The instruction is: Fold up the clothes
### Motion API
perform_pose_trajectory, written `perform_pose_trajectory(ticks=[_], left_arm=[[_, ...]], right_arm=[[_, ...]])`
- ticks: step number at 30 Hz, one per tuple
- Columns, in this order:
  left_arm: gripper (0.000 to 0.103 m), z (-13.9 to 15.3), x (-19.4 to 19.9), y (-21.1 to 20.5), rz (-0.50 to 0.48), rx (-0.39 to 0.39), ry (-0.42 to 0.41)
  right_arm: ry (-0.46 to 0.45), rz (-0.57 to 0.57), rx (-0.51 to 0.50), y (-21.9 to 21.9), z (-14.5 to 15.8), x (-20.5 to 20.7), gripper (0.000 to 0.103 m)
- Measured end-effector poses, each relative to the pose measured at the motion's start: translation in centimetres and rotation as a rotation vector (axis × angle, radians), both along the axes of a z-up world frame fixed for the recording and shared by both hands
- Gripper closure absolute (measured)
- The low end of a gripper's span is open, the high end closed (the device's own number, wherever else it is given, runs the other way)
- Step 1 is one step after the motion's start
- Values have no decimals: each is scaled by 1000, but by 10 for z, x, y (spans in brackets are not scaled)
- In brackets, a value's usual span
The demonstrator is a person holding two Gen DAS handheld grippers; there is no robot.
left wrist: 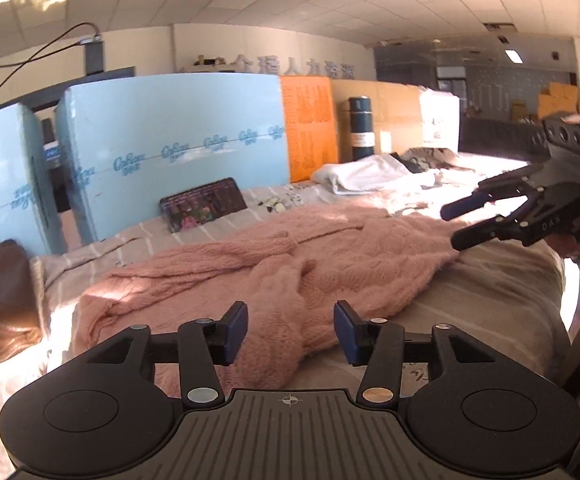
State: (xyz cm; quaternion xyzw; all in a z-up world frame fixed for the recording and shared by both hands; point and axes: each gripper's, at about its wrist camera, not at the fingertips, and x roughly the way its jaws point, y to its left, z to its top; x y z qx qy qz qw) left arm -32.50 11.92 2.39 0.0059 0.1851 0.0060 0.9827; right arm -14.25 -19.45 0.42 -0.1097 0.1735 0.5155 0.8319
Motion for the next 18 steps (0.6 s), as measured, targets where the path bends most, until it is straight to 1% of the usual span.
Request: perform_pose_trajectory(ticks=[2, 4, 5, 6, 8, 9, 10, 12, 13, 14, 15, 16, 17, 18], left_arm=[[38, 5, -12, 23, 131, -125, -45], [37, 5, -19, 42, 275, -211, -52], [37, 4, -21, 50, 346, -249, -43], [37, 0, -20, 56, 400, -278, -8], [37, -10, -13, 66, 463, -337, 81], [38, -15, -9, 70, 495, -367, 126], [38, -20, -7, 73, 515, -391, 147], [40, -24, -5, 71, 483, -418, 123], [42, -25, -2, 69, 457, -427, 124], [67, -27, 3, 67, 423, -424, 133], [85, -28, 6, 64, 398, -418, 139], [85, -29, 8, 62, 389, -405, 138], [91, -28, 8, 60, 379, -397, 133], [93, -26, 7, 58, 366, -401, 120]], right_arm=[[39, -146, 63, -19, 3, 15, 35], [78, -292, 125, -37, 6, 29, 29], [98, -365, 157, -46, 8, 37, 27], [117, -438, 188, -56, 10, 44, 26], [160, -589, 235, -73, 10, 59, 25], [184, -670, 241, -79, 8, 66, 25], [207, -757, 237, -85, 4, 74, 25], [250, -865, 221, -93, -3, 87, 25], [274, -890, 218, -95, -7, 93, 25], [296, -892, 215, -95, -11, 98, 26], [310, -885, 212, -93, -15, 102, 26], [312, -879, 196, -90, -18, 104, 27], [309, -876, 174, -84, -20, 106, 32], [306, -872, 152, -79, -23, 108, 36]])
